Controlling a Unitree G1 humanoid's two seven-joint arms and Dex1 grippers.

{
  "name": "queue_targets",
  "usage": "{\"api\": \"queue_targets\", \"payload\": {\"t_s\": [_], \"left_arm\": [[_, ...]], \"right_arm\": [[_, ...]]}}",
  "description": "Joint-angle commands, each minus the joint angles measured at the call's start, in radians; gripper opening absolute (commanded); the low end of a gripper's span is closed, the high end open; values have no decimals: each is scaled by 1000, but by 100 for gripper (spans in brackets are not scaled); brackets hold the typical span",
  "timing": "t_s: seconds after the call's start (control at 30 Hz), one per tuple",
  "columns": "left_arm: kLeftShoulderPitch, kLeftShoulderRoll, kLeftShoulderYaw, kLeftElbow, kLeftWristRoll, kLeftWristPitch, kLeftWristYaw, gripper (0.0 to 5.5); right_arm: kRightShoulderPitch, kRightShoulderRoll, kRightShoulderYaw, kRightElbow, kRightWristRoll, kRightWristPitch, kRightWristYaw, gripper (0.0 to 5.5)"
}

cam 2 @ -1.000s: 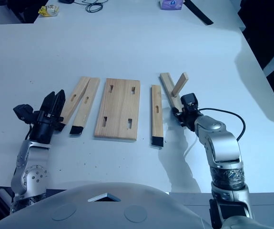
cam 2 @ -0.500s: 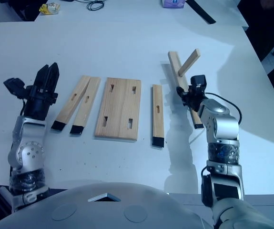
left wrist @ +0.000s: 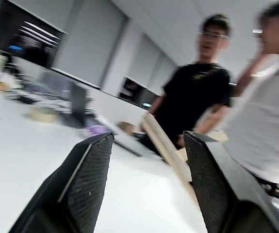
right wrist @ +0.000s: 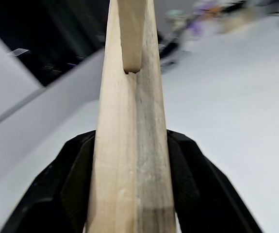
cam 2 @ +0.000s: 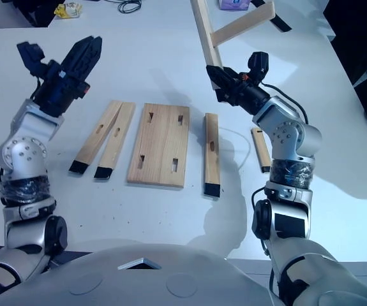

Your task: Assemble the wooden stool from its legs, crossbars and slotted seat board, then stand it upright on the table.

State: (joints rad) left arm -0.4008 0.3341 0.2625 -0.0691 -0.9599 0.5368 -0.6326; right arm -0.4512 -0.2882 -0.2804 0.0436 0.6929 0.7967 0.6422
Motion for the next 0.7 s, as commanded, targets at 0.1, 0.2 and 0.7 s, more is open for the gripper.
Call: {"api": "queue_targets", "payload": {"t_s": [0.1, 0.2, 0.7], "left_arm": [[-102, 49, -16, 44, -129, 218, -71, 321], [-132, 43, 10, 46, -235, 321, -35, 370], [-128, 68, 17, -71, -527, 544, 21, 405]], "right_arm": [[-8, -48, 10, -110, 149, 43, 165, 207], [-25, -74, 15, -186, 228, 82, 217, 207], [-118, -216, 137, -231, 329, 146, 404, 207]]}}
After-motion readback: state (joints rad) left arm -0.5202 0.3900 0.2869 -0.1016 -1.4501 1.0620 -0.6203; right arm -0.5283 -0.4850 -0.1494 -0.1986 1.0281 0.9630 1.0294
